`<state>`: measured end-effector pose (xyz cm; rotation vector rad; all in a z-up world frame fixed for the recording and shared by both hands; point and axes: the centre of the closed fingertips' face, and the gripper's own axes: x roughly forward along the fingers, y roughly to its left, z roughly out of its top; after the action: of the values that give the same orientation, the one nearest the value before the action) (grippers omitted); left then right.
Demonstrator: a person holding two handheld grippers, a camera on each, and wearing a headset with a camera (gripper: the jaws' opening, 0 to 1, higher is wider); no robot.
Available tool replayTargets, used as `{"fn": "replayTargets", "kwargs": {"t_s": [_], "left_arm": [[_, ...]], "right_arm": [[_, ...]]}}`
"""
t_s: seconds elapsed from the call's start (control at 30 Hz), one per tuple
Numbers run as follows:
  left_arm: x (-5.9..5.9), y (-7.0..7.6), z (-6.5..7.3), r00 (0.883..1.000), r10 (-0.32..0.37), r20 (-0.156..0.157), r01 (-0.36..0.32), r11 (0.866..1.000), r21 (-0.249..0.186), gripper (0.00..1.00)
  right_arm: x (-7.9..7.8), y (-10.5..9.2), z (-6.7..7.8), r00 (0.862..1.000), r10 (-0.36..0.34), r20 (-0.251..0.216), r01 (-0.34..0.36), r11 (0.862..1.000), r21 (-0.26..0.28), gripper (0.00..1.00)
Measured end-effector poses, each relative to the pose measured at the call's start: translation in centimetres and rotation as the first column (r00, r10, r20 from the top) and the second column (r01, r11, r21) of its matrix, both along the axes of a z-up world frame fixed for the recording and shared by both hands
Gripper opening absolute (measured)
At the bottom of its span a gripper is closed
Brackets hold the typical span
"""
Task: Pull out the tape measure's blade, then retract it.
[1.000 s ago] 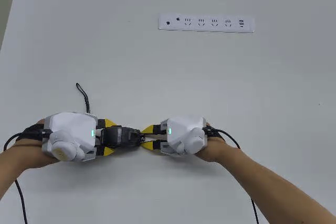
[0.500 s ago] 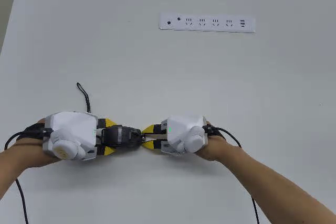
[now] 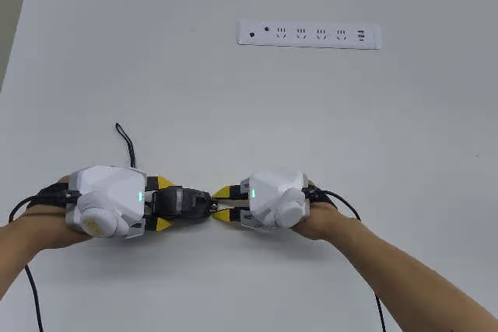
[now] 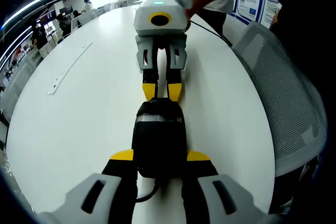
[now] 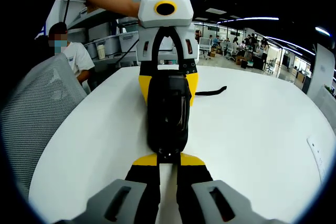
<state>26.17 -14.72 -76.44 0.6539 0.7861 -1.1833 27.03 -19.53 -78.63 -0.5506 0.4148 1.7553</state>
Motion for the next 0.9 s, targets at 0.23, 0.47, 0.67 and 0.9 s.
{"fn": "replayTargets", "kwargs": {"t_s": [0.23,0.47,0.67,0.9], "left_arm": [[0.0,-0.1,0.1,1.0,-0.001,0.001,0.001,1.0,0.003,0.28],[-0.1,0.0,0.0,1.0,0.0,-0.005,0.0,1.0,0.003,0.28],[-0.1,0.0,0.0,1.0,-0.001,-0.005,0.001,1.0,0.005,0.28],[-0.1,0.1,0.0,1.0,-0.002,-0.005,0.002,1.0,0.004,0.28]], "right_arm": [[0.0,-0.3,0.1,1.0,0.001,0.0,-0.001,1.0,-0.001,0.08],[0.0,-0.6,0.1,1.0,0.002,0.004,-0.002,1.0,-0.002,0.08],[0.0,-0.9,0.0,1.0,-0.002,0.004,0.002,1.0,0.0,0.08],[0.3,-1.5,0.0,1.0,-0.003,0.009,0.003,1.0,-0.003,0.08]]}}
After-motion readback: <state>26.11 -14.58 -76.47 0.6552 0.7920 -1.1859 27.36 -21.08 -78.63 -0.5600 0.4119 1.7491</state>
